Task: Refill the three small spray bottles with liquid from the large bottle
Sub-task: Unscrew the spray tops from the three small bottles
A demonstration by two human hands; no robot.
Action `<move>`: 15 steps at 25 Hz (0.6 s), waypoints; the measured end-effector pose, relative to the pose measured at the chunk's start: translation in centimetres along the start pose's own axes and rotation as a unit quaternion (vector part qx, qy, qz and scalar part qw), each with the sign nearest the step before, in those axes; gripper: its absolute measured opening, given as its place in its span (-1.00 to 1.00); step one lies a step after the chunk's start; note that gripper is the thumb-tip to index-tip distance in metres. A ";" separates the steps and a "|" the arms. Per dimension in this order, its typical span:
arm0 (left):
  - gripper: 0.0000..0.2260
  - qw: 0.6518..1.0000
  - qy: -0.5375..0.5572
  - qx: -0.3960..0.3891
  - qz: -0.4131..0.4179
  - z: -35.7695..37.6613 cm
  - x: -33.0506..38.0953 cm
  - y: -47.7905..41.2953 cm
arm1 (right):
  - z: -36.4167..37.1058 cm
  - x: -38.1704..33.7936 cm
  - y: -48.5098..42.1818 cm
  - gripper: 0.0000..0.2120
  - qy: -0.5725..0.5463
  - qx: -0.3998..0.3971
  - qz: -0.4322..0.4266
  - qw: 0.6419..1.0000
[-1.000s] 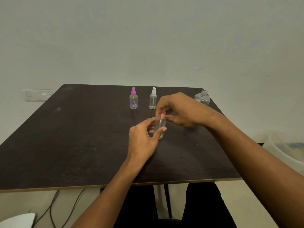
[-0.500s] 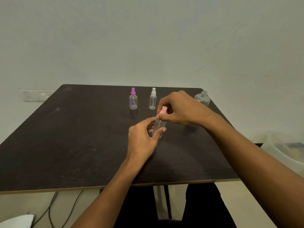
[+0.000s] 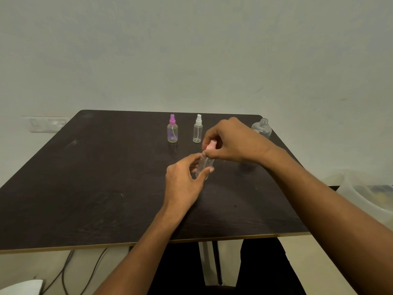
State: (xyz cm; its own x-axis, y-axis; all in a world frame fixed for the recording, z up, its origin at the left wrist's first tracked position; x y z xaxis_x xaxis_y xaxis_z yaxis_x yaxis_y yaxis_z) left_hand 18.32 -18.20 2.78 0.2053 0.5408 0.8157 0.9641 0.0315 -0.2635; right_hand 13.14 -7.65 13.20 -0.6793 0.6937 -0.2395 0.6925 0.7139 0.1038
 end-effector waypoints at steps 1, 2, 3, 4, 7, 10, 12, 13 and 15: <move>-0.54 1.000 0.004 -0.001 -0.003 0.0 -0.1 0.0 | 0.1 -0.3 0.1 -0.93 -0.003 -0.018 -0.011 1.000; -0.55 1.000 0.008 -0.001 -0.006 0.0 -0.1 0.1 | 0.1 -0.5 0.2 -0.90 -0.001 -0.030 -0.018 0.999; -0.55 1.000 0.012 0.000 -0.009 0.0 -0.2 0.1 | 0.0 -0.7 0.3 -0.87 0.001 -0.038 -0.023 0.999; -0.56 1.000 0.014 0.001 -0.010 0.0 -0.3 0.1 | -0.2 -0.8 0.5 -0.87 0.000 -0.041 -0.026 0.999; -0.55 1.000 0.018 -0.003 -0.021 0.0 -0.7 0.1 | -1.1 -1.1 1.2 -0.86 -0.009 -0.034 -0.038 0.999; -0.55 1.000 0.019 -0.004 -0.021 -0.1 -0.9 0.0 | -2.2 -0.6 1.8 -0.79 -0.016 -0.010 -0.036 0.999; -0.56 1.000 0.016 -0.005 -0.021 -0.1 -1.0 0.0 | -3.1 0.0 2.4 -0.76 -0.026 0.009 -0.026 0.999; -0.56 1.000 0.015 -0.006 -0.023 -0.1 -1.1 0.0 | -3.5 0.3 2.7 -0.75 -0.034 0.016 -0.021 0.999; -0.57 0.999 0.020 -0.008 -0.025 -0.1 -1.4 -0.1 | -4.4 1.0 3.5 -0.74 -0.051 0.031 -0.010 0.998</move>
State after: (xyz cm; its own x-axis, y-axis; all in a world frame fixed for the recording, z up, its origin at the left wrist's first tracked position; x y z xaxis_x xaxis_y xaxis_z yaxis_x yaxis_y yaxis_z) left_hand 17.96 -18.99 1.74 0.1636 0.5055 0.8472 0.9759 0.0430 -0.2141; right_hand 13.81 -4.00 17.55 -0.6672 0.6639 -0.3378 0.6950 0.7180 0.0385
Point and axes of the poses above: each hand's wrist, its own y-axis away from the middle knuckle, its own z-axis out of the palm, x = y × z, the point moved 9 cm from there along -y, towards the middle knuckle, and after that the axes turned 15 degrees about -x, right-handed, at the moved point
